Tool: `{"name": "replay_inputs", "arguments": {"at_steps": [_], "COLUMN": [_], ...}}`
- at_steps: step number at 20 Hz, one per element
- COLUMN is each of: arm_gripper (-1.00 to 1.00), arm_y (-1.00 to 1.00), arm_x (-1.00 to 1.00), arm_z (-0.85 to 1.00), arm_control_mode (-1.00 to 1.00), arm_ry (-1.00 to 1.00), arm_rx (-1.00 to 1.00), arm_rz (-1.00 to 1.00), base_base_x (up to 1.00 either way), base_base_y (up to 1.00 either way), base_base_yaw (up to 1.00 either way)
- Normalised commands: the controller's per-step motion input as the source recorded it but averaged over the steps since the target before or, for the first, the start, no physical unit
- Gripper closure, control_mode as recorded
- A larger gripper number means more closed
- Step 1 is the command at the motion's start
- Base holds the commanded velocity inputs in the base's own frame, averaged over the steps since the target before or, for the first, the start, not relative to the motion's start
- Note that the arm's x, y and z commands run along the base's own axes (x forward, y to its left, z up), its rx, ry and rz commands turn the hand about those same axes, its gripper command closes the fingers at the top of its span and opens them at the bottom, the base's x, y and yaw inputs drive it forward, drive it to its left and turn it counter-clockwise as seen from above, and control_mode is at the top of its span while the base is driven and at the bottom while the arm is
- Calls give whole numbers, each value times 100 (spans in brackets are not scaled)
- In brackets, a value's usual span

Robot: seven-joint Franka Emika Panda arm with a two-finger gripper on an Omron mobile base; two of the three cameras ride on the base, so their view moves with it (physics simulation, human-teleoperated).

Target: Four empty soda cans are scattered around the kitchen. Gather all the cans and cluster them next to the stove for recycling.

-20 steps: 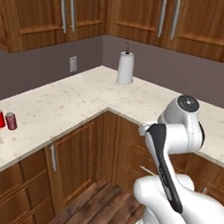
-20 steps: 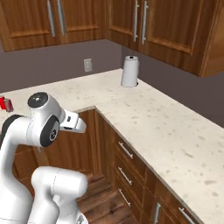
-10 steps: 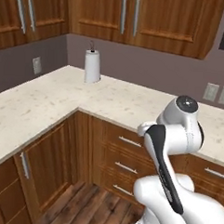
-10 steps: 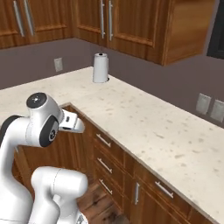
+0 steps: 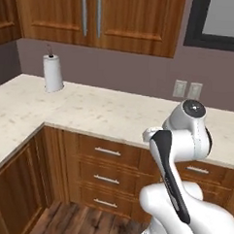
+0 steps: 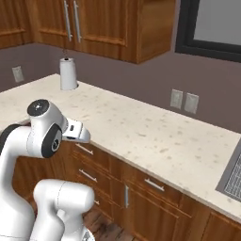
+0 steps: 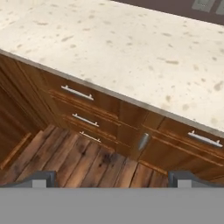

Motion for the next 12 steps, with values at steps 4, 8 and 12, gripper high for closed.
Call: {"name": "replay_inputs", "arguments": {"at_steps": [4, 8, 12], "arm_gripper": [-100, -100, -100], "arm_y": [0, 0, 0], "arm_x": [0, 0, 0], "arm_z": [0, 0, 0], "arm_control_mode": [100, 100, 100], "arm_ry": [0, 0, 0], "arm_rx": [0, 0, 0], "arm_rz": [0, 0, 0], "base_base_x": [0, 0, 0], "base_base_y": [-38, -38, -38], "base_base_yaw": [-40, -40, -40]}}
